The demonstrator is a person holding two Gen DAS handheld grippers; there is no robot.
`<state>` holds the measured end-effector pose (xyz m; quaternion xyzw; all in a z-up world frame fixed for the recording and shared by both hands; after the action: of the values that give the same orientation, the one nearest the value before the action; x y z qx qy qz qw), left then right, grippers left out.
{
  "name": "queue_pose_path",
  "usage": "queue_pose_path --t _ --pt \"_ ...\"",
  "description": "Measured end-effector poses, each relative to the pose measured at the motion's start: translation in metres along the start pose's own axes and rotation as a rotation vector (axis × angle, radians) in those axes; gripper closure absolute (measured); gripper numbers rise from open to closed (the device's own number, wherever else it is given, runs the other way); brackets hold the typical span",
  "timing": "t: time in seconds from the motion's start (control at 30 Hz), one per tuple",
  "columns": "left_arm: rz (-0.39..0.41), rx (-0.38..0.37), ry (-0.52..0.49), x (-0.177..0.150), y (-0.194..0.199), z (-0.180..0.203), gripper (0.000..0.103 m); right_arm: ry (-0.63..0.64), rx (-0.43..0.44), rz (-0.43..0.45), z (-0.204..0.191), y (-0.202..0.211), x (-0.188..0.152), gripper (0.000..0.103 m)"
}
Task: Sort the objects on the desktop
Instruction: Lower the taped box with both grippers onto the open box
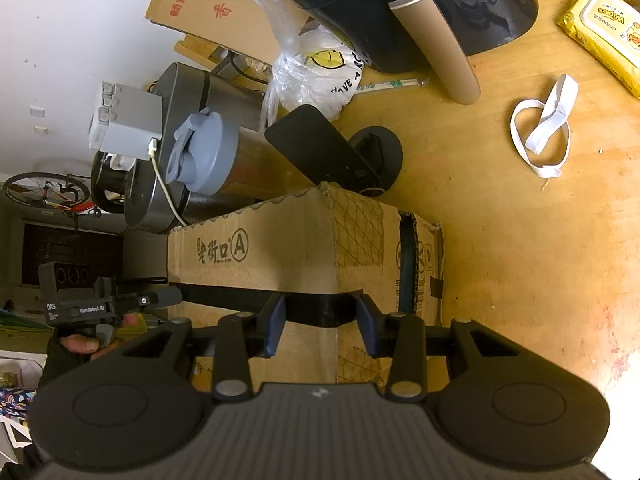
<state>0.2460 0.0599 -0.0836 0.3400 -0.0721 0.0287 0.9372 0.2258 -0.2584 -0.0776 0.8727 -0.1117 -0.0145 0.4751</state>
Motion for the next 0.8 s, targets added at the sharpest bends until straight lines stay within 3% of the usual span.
queue_pose_path --t 0.8 --pt "-0.021 0.016 0.015 0.001 -0.018 -0.009 0.051 -0.022 -0.008 0.008 0.007 -0.005 -0.003 0.068"
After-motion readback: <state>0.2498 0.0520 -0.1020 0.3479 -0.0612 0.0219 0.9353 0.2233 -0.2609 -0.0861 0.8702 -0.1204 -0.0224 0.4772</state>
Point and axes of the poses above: each gripper's, at about its wrist camera, not at the fingertips, and y roughly against the way its jaws point, z to its right, x to its top, the point moved 7 cm from there along -y, roughly the way its jaws point, and after that the axes turned 10 degrees about -x, right-handed, at the moved point
